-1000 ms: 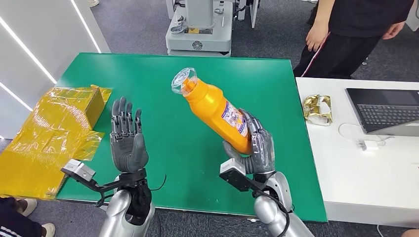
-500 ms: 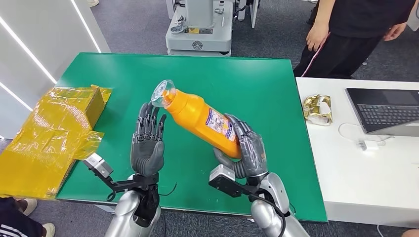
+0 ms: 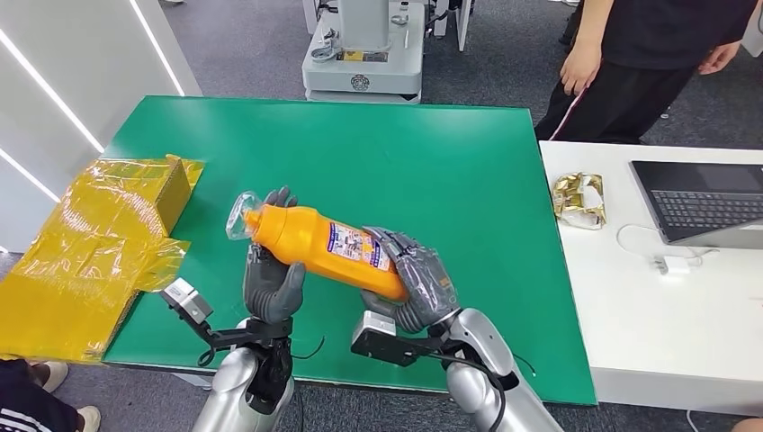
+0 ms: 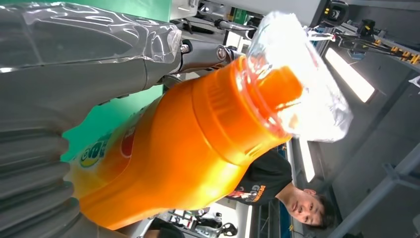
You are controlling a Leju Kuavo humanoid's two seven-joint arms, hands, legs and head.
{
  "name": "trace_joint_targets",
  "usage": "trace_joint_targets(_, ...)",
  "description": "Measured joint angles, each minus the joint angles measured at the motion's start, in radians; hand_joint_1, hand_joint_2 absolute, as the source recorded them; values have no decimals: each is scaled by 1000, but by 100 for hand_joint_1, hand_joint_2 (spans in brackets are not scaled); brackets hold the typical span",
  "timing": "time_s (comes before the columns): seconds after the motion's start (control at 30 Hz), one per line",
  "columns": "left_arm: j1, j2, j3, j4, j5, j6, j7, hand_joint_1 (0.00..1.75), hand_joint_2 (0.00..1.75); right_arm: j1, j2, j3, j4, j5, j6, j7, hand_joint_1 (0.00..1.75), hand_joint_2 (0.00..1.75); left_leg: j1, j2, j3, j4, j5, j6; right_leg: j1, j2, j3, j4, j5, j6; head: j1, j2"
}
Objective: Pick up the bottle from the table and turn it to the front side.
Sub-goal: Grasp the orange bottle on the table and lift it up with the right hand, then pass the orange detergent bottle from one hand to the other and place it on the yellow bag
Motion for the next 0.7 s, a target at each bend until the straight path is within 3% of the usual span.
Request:
trace_joint_targets(0.33,1,1,12,4,-8,9,-7,0,175,-68,16,27,73,-9,102,-29,175,175,0,0,0,0,0,0,0,0,0,0,0,0,0,0)
trace_joint_targets(0.7,0,0,29,4,-18,25,5,0,175,-134,33,56,159,-32,154,-55,175,175,0,0,0,0,0,0,0,0,0,0,0,0,0,0)
